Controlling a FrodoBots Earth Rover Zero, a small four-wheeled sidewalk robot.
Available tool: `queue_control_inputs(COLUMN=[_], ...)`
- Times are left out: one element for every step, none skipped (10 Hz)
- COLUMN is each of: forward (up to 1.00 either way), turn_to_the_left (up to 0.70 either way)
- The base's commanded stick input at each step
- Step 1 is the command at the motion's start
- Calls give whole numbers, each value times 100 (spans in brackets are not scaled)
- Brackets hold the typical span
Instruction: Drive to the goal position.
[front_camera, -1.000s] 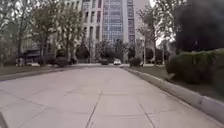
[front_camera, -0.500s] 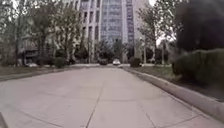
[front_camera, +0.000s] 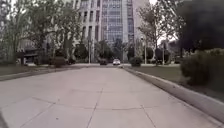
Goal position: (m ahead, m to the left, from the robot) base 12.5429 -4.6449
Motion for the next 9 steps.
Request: queue_control_inputs(forward=[45,45,0,0,16,41,45,45,45], turn_to_the_left=[0,0,0,0,0,0,0,0,0])
